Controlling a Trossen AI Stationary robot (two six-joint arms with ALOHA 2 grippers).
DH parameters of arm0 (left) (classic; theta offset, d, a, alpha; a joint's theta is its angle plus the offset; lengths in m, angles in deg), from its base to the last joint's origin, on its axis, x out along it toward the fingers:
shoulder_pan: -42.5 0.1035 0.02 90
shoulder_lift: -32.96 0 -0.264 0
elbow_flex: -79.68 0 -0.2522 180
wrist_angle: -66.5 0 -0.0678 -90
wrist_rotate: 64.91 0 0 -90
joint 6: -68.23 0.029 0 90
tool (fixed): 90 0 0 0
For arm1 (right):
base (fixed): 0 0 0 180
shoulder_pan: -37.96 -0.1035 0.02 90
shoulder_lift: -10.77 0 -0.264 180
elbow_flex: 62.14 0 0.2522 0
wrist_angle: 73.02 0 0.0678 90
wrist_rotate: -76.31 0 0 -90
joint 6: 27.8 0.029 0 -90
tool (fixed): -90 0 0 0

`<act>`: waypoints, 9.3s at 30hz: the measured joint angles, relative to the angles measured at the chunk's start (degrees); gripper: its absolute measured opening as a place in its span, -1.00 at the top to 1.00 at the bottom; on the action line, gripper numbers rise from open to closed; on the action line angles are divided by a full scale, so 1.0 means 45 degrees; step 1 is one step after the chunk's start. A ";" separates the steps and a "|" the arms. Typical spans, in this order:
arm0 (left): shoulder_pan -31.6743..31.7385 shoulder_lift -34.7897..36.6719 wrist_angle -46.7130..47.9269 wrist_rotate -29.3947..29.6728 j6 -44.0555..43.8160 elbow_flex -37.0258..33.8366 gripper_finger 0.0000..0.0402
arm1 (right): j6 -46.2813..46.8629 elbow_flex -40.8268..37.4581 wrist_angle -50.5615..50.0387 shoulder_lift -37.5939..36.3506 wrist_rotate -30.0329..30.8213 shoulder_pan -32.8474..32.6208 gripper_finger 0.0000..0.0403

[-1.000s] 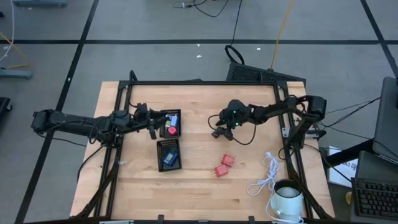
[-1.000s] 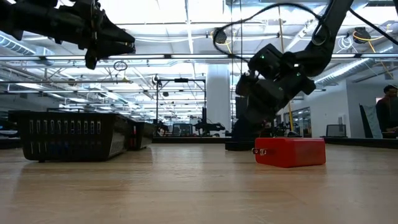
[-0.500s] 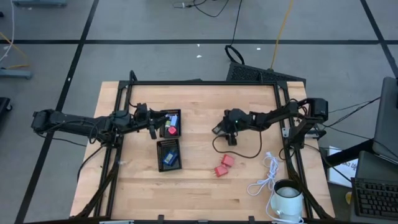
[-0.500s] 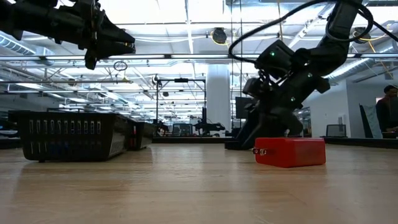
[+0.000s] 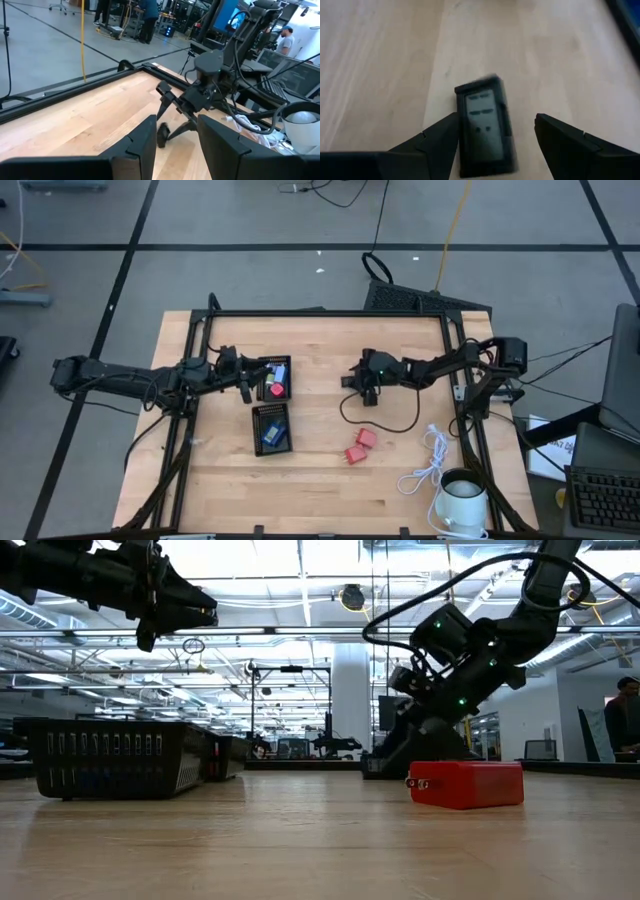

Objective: Pick & Place Office items
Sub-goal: Put the black timer into the bottom black bin, then put the top red charger adapter into the top black bin

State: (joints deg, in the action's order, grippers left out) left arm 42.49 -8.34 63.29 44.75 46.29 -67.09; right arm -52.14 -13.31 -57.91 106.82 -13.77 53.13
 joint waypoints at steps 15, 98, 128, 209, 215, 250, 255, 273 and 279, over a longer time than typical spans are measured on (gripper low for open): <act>0.0000 0.0000 -0.0001 0.0005 0.0053 0.0005 0.28 | 0.0775 0.0019 -0.0972 0.0092 -0.0615 0.0253 -0.23; 0.0000 -0.0710 0.0054 0.0336 -0.0233 0.0005 0.28 | 0.3905 -0.0074 -0.3147 -0.1938 0.0060 0.0361 0.77; -0.0658 -0.8276 -0.6182 -0.1830 0.0496 0.1788 -0.36 | 0.4070 -0.0019 0.0093 -0.3764 -0.3385 -0.1561 0.76; -0.4412 -0.6634 0.7921 0.0366 -0.1324 0.6271 0.70 | 0.5022 -0.0015 -0.0196 -0.3764 -0.3676 -0.1699 0.33; -0.5512 -0.6630 0.9452 0.0308 -0.2755 0.6271 0.70 | 0.4871 -0.0015 -0.0115 -0.3764 -0.3644 -0.1704 0.32; -0.4639 -0.8136 1.0125 -0.0239 -0.5832 0.5731 -0.07 | 0.4920 -0.0010 -0.0196 -0.3769 -0.3622 -0.1704 0.34; -0.4628 -0.8136 0.8919 -0.1419 -0.4802 0.5736 -0.04 | 0.4920 -0.0010 -0.0196 -0.3769 -0.3622 -0.1704 0.35; -0.4124 -0.4547 0.6549 0.1550 0.0098 0.5751 -0.02 | 0.4963 -0.0010 -0.1094 -0.4059 -0.2631 -0.3327 0.40; -0.4104 -0.3982 0.5403 0.1437 0.2250 0.5751 0.04 | 0.6193 -0.0005 -0.1410 -0.4937 -0.2692 -0.4592 0.36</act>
State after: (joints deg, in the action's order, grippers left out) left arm 24.02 -26.26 87.60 51.21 56.42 -41.21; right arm -24.27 -13.33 -64.25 84.61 -25.89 32.47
